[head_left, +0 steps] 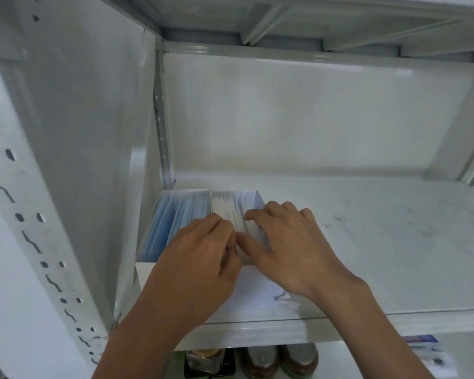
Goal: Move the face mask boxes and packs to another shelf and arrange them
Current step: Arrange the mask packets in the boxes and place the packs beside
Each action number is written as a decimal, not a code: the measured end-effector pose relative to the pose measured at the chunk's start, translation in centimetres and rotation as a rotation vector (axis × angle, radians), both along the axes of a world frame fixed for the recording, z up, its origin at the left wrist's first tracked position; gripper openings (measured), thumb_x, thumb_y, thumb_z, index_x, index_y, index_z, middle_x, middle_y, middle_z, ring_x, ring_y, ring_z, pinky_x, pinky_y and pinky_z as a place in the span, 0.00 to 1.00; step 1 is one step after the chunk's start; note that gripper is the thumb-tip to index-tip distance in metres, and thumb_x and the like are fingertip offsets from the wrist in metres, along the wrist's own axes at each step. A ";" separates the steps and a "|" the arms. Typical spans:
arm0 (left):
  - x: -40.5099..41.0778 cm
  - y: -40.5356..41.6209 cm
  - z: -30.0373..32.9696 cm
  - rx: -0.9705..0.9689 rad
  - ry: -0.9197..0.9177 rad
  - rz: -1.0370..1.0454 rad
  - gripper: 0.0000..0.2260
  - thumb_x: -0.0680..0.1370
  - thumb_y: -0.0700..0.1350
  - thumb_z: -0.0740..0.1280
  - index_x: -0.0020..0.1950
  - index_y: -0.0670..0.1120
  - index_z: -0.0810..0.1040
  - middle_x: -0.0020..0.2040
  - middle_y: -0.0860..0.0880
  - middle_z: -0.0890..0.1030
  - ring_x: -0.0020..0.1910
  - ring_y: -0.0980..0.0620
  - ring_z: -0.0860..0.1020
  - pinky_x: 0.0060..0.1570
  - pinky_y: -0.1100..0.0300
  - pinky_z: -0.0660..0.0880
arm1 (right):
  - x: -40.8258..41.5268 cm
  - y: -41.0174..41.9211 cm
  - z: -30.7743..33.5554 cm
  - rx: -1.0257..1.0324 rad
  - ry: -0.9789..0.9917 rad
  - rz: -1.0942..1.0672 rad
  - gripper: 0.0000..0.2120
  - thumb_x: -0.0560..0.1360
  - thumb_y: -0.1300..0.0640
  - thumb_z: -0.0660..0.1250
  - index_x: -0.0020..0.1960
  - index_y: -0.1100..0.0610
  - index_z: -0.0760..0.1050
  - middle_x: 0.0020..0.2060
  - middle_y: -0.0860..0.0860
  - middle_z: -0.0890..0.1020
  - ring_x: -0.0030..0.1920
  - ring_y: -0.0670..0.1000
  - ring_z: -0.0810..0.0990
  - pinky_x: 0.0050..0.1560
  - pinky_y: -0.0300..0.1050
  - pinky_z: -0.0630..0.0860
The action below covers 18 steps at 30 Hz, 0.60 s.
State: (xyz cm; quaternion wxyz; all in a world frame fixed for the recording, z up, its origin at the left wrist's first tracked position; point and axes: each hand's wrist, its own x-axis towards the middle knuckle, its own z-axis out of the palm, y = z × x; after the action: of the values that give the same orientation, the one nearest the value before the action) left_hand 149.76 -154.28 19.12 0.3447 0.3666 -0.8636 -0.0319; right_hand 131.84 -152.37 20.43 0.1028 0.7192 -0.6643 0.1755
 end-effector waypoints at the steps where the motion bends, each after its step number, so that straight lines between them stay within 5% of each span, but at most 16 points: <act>1: -0.1 0.0 0.1 0.005 -0.001 -0.001 0.07 0.78 0.43 0.63 0.40 0.49 0.70 0.39 0.54 0.72 0.36 0.55 0.70 0.39 0.59 0.73 | 0.2 -0.2 0.1 0.022 0.050 -0.023 0.26 0.78 0.34 0.54 0.71 0.44 0.71 0.58 0.46 0.77 0.57 0.52 0.72 0.58 0.51 0.65; 8: 0.1 0.0 0.2 0.042 -0.015 0.008 0.05 0.78 0.44 0.64 0.43 0.50 0.75 0.44 0.56 0.75 0.43 0.56 0.74 0.45 0.58 0.76 | -0.6 -0.6 0.6 0.082 -0.043 -0.066 0.24 0.75 0.54 0.60 0.71 0.49 0.71 0.53 0.50 0.78 0.55 0.56 0.77 0.55 0.53 0.66; 13: -0.1 -0.2 -0.4 0.015 -0.010 0.033 0.07 0.77 0.38 0.69 0.51 0.47 0.84 0.49 0.53 0.79 0.47 0.53 0.77 0.47 0.58 0.77 | -0.4 -0.7 0.1 0.143 -0.119 0.020 0.21 0.77 0.51 0.58 0.69 0.45 0.73 0.43 0.45 0.83 0.49 0.52 0.78 0.56 0.50 0.65; 18: -0.2 -0.4 -0.4 0.012 -0.004 0.014 0.09 0.77 0.36 0.69 0.53 0.46 0.84 0.51 0.52 0.80 0.49 0.52 0.78 0.50 0.54 0.79 | -1.5 -0.9 -0.1 0.110 -0.219 0.036 0.22 0.74 0.56 0.61 0.67 0.47 0.76 0.32 0.42 0.74 0.42 0.49 0.72 0.55 0.49 0.69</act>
State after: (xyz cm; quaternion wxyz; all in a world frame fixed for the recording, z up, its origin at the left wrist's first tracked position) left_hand 149.52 -154.65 18.68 0.3413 0.3748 -0.8614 -0.0338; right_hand 130.34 -153.31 20.35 -0.0133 0.7121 -0.6673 0.2181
